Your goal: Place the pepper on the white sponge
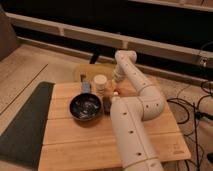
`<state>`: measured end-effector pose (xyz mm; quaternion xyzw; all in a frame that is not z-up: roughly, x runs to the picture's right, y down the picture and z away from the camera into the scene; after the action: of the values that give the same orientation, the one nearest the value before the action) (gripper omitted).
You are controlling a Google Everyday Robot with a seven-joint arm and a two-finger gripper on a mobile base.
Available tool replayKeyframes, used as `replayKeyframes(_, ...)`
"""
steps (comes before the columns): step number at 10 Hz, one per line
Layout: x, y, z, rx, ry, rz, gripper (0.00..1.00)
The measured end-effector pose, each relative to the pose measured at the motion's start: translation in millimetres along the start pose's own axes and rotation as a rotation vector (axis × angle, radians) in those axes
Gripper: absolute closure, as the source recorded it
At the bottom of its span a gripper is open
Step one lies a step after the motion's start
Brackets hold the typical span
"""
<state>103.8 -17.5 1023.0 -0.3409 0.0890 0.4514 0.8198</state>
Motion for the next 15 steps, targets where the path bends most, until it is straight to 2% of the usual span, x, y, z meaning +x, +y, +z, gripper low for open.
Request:
replayKeyframes(3,15,-48,-53,0.14,-0.005,0.1,1.0)
replayKeyframes(5,8,-69,-100,0.244,-0.04,0.123,1.0)
replayKeyframes(6,0,-71,-117,0.278,-0.056,0.114,1.0)
replayKeyframes(7,-16,-70,-142,0.327,-0.081,0.084,1.0)
replayKeyframes(9,-52,-53,-178,0.388,-0.126,-0.01,1.0)
replayKeyframes(10,-77,-36,-193,0.407,-0.152,-0.08,1.0)
replayKeyframes(11,-105,-8,-203,0.409,-0.178,-0.168,1.0)
replayKeyframes(12,-120,11,-203,0.398,-0.19,-0.221,1.0)
replayKeyframes(14,-152,61,-195,0.35,-0.213,-0.353,1.0)
replayKeyframes(15,-165,90,-184,0.306,-0.226,-0.412,1.0)
